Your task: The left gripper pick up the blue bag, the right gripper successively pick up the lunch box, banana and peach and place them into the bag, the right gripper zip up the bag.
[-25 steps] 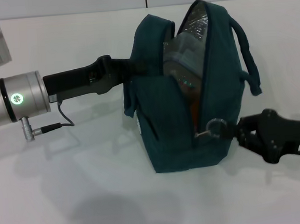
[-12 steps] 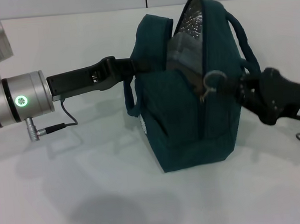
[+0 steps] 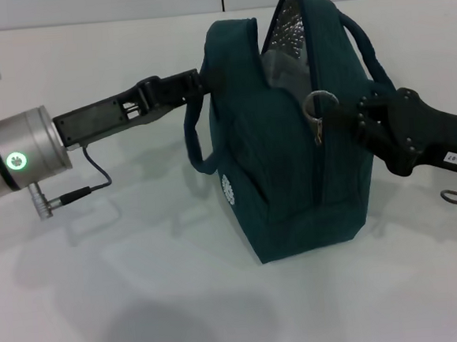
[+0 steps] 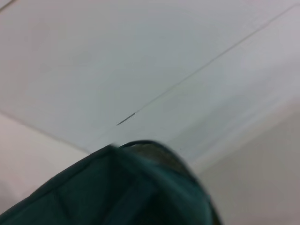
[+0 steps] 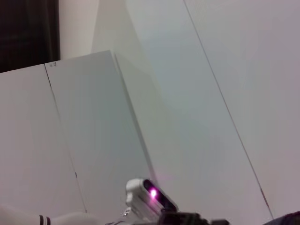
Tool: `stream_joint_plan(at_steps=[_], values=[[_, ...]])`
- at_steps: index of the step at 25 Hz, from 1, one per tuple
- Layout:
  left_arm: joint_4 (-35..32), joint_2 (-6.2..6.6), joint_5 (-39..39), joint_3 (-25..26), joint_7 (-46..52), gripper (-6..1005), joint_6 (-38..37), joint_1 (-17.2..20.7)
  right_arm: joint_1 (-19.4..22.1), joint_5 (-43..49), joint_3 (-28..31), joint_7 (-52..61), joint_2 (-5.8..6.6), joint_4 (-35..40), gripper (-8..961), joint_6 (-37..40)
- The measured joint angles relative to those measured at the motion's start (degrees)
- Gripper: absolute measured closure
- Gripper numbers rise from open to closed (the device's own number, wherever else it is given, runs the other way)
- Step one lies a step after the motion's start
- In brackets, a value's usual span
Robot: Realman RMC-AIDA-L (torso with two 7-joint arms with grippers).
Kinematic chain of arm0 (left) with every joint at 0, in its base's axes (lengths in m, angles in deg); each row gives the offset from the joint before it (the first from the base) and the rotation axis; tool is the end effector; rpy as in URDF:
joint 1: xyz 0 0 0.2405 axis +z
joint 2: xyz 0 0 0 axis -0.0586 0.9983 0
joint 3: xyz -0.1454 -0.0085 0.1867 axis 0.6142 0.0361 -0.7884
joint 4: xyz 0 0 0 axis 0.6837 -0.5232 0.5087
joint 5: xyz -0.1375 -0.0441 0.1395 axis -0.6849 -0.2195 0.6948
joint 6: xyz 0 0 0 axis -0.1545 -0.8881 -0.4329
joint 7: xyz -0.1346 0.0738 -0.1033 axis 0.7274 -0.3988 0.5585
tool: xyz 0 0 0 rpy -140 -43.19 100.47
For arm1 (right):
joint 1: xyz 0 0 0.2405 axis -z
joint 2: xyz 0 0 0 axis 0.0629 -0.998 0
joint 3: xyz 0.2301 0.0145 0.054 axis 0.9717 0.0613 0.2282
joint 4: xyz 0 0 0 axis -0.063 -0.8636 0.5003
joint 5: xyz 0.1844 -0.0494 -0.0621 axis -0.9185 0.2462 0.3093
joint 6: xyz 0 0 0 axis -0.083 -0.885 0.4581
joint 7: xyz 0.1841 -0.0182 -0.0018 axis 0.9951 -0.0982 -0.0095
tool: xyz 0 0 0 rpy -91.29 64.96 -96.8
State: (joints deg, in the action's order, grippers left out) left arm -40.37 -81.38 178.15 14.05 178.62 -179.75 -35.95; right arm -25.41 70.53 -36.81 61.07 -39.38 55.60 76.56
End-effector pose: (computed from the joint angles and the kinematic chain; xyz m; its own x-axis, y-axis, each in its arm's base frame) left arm -0.1806 0.3375 -0.0236 0.1847 0.7580 0.6255 0.7434 -0.5241 0.4156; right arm 0.1710 0.3019 -0.0272 0.5174 -0.1943 -0.8334 -0.3643 -0.9312 -0.0090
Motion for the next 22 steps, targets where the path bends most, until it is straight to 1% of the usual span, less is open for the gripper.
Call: stream_joint_plan(at_steps=[6,10,15,19,20,21,22], values=[[0.0,-0.01,-1.9,0.0,-4.9,591,-3.4,1.7,-0.1,-2.7,0.1,-1.1,0.0,0.2,949,0.1],[0.0,-0.07,-4.7,0.2,-13.8,411,-8.8,4.9,-0.7,-5.9,0.1,-1.4,0.01,0.1,949,0.0],[0.1,-0.02,-5.4,-0.2,-20.4,223,-10.8,7.4,-3.2,-7.7,0.0,-1.2,0.01,-0.1,948,-1.4],[2.2,-0.05,-5.0,-0.5,-26.9,145,-11.1,8.4,-6.2,-7.7,-2.6,-1.0,0.0,-0.2,948,-3.4],[2.6,-0.04,-5.0,-0.5,-27.8,125,-11.0,8.6,-6.2,-7.7,-2.6,-1.0,0.0,-0.2,948,-3.4],[3.1,-0.02,-5.0,-0.4,-29.5,106,-10.7,8.8,-7.2,-7.7,-3.6,-1.0,0.0,-0.2,948,-4.2],[3.4,-0.01,-5.0,-0.4,-30.9,108,-10.4,9.1,-9.1,-7.7,-5.1,-1.0,0.0,-0.2,949,-5.7]])
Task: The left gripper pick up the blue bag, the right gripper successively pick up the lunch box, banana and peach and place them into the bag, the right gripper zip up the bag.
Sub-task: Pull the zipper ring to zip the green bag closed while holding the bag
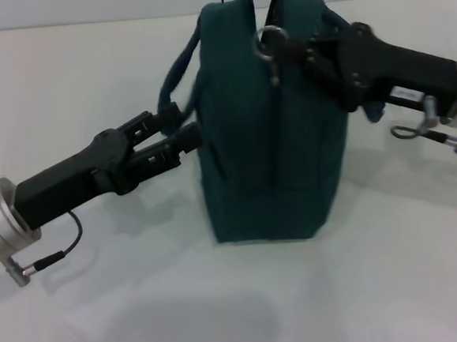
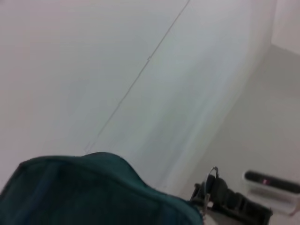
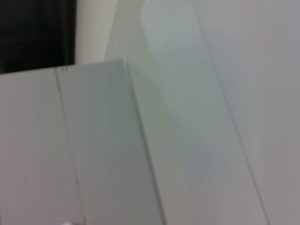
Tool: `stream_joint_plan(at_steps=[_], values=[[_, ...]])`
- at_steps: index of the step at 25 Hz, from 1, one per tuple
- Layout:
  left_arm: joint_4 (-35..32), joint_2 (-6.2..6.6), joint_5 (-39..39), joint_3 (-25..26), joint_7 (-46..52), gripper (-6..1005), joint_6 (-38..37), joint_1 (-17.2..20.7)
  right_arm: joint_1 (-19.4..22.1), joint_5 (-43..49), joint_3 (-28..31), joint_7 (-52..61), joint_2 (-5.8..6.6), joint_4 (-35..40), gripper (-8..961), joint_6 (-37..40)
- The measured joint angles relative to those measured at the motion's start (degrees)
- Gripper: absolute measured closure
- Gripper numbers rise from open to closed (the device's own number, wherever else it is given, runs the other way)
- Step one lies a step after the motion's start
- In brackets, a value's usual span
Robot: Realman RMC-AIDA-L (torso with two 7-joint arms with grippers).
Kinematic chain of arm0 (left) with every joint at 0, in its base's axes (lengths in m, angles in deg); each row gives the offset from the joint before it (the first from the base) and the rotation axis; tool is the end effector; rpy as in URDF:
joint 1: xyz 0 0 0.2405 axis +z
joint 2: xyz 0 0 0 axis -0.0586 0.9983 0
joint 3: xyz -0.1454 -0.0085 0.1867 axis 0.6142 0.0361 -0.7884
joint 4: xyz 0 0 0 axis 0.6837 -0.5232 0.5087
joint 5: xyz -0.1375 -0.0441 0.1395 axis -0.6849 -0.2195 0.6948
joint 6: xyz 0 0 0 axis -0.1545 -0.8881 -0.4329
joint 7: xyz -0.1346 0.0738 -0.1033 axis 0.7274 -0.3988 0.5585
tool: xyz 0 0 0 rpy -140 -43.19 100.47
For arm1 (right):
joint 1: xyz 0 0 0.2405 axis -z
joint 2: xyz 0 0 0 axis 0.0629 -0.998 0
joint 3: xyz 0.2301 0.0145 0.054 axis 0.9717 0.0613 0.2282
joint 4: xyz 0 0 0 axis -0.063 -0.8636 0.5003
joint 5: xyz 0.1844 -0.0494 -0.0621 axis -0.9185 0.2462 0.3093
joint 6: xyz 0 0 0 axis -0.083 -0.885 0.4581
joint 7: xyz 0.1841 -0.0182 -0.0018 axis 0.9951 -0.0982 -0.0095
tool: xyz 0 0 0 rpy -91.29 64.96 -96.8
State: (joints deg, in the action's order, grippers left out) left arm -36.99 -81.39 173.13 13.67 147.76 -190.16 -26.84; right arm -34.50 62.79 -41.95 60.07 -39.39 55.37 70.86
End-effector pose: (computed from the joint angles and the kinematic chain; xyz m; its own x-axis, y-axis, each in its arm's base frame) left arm -0.2058 0.2834 -0.0135 0.3674 0.4504 0.8137 0.5765 -0.7969 0.1808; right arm 0.1214 0.3410 -0.0303 0.5331 -0.1039 -0.8396 -0.2830 -0.9572 -0.0612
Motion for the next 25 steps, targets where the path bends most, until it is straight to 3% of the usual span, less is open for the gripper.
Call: stream_joint_plan(at_steps=[8,23,25], values=[[1.2,-0.19,-1.3,0.8,-8.8,120,4.2,1.4,-4.0,-0.1,-1.5,0.0,0.01,-0.1,948,-2.5],[4.3,-0.34,-1.5,0.3,-13.4,144,11.6,-4.2,-3.7,-0.7,-1.5,0.0,0.01,-0.4,949,-3.2],[4.6,-0.35,-1.6,0.3,-14.1,226,11.7,-4.4,-3.6,-0.8,-1.5,0.0,0.01,-0.5,948,-3.2]])
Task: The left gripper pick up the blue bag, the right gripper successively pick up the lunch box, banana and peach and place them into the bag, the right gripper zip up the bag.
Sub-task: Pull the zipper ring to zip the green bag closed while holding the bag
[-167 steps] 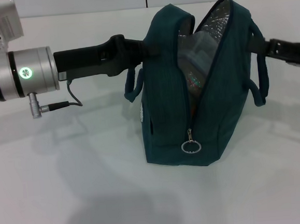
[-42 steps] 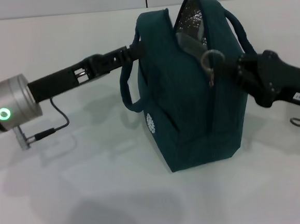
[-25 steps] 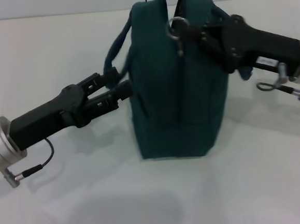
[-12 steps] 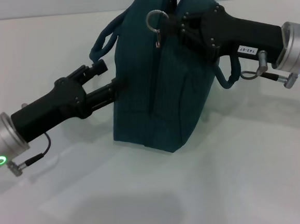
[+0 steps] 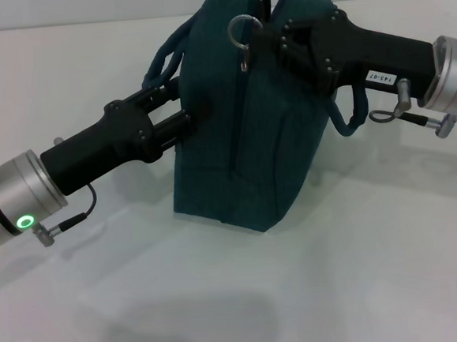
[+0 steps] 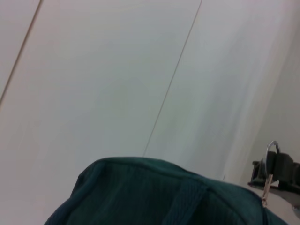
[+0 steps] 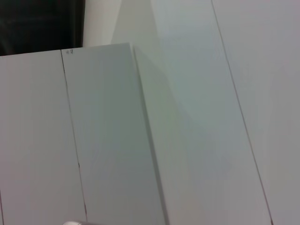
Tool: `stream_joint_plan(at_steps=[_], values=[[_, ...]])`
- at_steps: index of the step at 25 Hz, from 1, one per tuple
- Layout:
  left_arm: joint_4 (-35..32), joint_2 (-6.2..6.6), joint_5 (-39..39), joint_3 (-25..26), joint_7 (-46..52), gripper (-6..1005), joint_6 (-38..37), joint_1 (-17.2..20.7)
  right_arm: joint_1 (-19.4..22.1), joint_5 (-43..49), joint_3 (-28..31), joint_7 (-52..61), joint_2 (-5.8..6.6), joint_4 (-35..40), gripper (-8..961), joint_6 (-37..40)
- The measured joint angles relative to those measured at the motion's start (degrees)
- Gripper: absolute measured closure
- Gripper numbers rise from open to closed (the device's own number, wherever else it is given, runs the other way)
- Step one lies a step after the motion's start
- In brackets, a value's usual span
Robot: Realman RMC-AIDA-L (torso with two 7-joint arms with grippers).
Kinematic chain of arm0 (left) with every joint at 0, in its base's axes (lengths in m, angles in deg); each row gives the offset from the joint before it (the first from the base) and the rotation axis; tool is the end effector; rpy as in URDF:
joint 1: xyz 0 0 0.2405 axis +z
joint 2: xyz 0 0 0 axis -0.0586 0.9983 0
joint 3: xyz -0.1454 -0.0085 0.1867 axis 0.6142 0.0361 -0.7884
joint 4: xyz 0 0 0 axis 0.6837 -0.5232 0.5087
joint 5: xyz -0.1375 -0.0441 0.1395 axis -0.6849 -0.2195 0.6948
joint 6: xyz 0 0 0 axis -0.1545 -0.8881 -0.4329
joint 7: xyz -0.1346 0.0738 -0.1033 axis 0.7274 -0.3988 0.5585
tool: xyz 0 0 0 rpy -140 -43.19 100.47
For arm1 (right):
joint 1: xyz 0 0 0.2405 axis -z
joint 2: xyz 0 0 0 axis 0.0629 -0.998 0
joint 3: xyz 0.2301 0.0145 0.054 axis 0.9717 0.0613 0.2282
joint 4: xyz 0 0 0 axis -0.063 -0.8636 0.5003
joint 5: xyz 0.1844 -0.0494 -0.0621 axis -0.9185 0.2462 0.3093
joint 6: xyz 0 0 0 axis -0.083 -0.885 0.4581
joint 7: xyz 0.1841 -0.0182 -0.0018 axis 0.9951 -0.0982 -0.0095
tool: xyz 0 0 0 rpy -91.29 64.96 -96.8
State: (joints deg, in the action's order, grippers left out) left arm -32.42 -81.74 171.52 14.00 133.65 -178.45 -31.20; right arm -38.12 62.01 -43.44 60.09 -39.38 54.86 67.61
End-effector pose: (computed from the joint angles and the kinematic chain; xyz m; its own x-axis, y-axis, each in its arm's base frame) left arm -0.2097 0.3196 -0.0321 0.4996 0.2896 0.8164 0.5848 -0.8080 -0.0712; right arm 0.1056 0.3540 -0.0372 0.5637 -0.0900 -0.8210 -0.2627 -0.9620 -0.0749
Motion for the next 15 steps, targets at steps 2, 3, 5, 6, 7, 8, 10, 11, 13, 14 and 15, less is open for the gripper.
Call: stream_joint_plan(at_steps=[2,3,5,6,7,8,10,11,13,14,15], values=[[0.1,0.0,-0.6,0.0,-0.5,309,-0.2,-0.1,0.1,0.0,0.0,0.0,0.0,0.0,948,0.0],[0.1,0.0,-0.9,-0.1,-0.6,350,-0.3,-0.1,0.2,0.0,0.0,0.0,0.0,0.0,948,0.0],[0.1,0.0,-1.3,-0.1,-0.6,391,-0.4,0.0,0.3,-0.1,0.0,0.0,0.0,0.0,948,0.0],[0.1,0.0,-1.3,-0.1,-0.6,412,-0.4,0.0,0.4,-0.1,0.0,0.0,0.0,0.0,948,0.0],[0.1,0.0,-1.4,-0.1,-0.7,433,-0.4,0.0,0.4,-0.1,0.0,0.0,0.0,0.0,948,0.0],[0.1,0.0,-1.4,-0.1,-0.7,453,-0.4,0.0,0.4,-0.1,0.0,0.0,0.0,0.0,948,0.0],[0.1,0.0,-1.2,-0.2,-1.0,494,-0.5,-0.1,0.4,-0.3,0.0,0.0,0.0,0.0,948,0.0],[0.1,0.0,-1.2,-0.2,-1.3,515,-0.5,-0.1,0.5,-0.5,0.0,0.0,0.0,0.0,948,0.0],[0.1,0.0,-1.1,-0.8,-2.3,556,-0.5,-0.1,0.6,-0.7,0.1,0.0,0.0,0.0,948,0.0],[0.1,0.0,-1.1,-1.1,-2.5,577,-0.5,-0.1,0.7,-0.8,0.2,0.0,0.0,0.0,948,0.0],[0.1,0.0,-1.3,-1.8,-2.9,657,-0.5,-0.2,0.9,-0.9,0.3,0.0,0.0,0.0,948,0.0]])
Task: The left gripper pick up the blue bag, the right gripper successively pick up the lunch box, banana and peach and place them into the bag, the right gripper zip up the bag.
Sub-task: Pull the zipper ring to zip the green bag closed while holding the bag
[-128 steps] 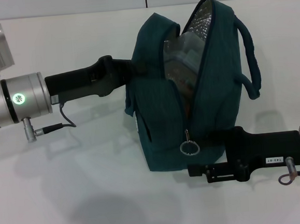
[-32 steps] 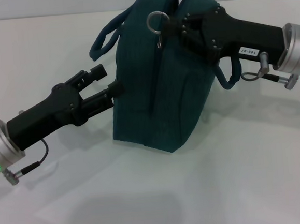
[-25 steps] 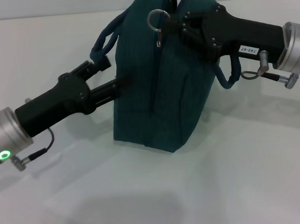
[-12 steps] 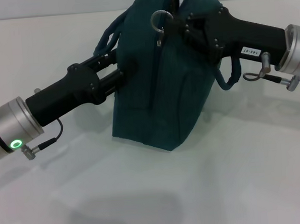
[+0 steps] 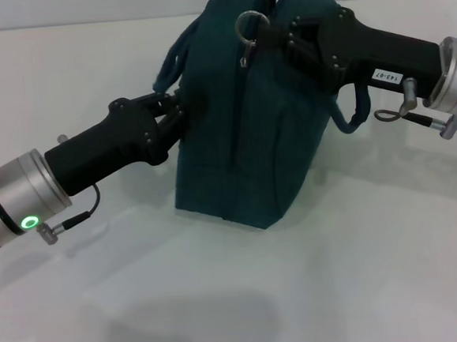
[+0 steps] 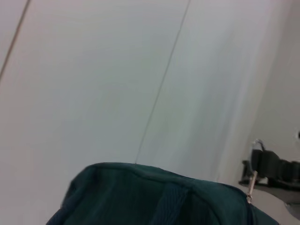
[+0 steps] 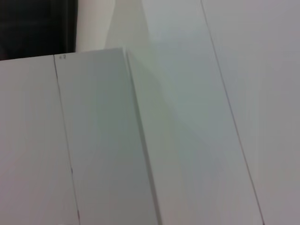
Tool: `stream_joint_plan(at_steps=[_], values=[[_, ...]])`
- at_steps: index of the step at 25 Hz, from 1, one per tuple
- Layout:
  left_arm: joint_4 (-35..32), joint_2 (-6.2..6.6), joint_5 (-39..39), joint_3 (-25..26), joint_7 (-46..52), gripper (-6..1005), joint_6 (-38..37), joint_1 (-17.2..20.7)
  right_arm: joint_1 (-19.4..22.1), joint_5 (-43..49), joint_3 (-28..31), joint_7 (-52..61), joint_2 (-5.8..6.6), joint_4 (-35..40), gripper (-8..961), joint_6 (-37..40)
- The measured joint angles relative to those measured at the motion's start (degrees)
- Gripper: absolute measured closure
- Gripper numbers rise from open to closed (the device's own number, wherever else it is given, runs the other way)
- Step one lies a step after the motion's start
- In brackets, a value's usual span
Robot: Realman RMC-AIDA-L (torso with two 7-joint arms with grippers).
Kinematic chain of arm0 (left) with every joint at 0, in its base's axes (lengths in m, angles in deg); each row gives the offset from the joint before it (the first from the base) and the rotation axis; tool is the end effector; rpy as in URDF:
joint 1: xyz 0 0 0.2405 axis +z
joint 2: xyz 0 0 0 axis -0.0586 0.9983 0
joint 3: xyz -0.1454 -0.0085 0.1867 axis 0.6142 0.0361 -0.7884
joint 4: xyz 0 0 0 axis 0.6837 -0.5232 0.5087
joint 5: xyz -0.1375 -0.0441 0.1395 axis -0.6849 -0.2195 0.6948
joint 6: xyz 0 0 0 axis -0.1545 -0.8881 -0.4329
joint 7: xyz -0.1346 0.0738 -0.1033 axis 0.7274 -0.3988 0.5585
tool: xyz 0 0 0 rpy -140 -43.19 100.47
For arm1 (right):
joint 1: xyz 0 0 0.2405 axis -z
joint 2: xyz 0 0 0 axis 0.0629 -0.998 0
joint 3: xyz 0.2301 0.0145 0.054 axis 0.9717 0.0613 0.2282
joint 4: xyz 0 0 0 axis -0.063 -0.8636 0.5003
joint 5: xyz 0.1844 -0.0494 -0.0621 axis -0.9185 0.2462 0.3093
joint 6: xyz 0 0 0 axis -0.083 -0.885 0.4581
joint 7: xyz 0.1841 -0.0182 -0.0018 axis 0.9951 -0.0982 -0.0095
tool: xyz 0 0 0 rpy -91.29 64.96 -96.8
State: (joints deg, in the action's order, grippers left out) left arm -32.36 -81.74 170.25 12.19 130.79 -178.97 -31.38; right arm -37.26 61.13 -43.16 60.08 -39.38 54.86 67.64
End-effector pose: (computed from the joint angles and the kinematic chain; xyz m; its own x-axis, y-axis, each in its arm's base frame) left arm -0.2050 0.3181 -0.0337 0.5272 0.2475 0.8129 0.5436 -0.8335 -0.0987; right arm 0.1098 0.3545 -0.0341 0.5488 -0.0936 -0.8307 -0.2849 -0.9552 -0.0805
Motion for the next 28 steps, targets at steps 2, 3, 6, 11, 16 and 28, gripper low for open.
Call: stream_joint_plan(at_steps=[2,3,6,11,16,28], values=[[0.0,0.0,-0.1,-0.6,-0.1,818,0.0,-0.2,0.3,-0.4,0.0,0.0,0.0,0.1,948,0.0],[0.0,0.0,-0.1,-0.7,-0.1,834,-0.1,-0.3,0.4,-0.8,0.0,0.0,0.0,0.1,948,0.0],[0.0,0.02,0.2,-0.8,-0.6,882,-0.3,-0.3,0.6,-1.6,0.2,-0.1,0.0,0.0,948,0.0],[0.0,0.09,0.5,-1.1,-0.9,926,-0.5,-0.4,1.1,-3.0,0.3,-0.1,0.01,0.0,949,-0.4],[0.0,0.22,0.6,-2.1,-0.9,941,-0.6,-0.3,1.5,-4.9,0.3,0.0,0.18,-0.1,949,-0.6],[-0.3,0.58,4.0,-4.6,-0.4,945,-8.5,0.1,2.8,-7.5,0.4,0.6,0.55,0.0,949,-7.1]])
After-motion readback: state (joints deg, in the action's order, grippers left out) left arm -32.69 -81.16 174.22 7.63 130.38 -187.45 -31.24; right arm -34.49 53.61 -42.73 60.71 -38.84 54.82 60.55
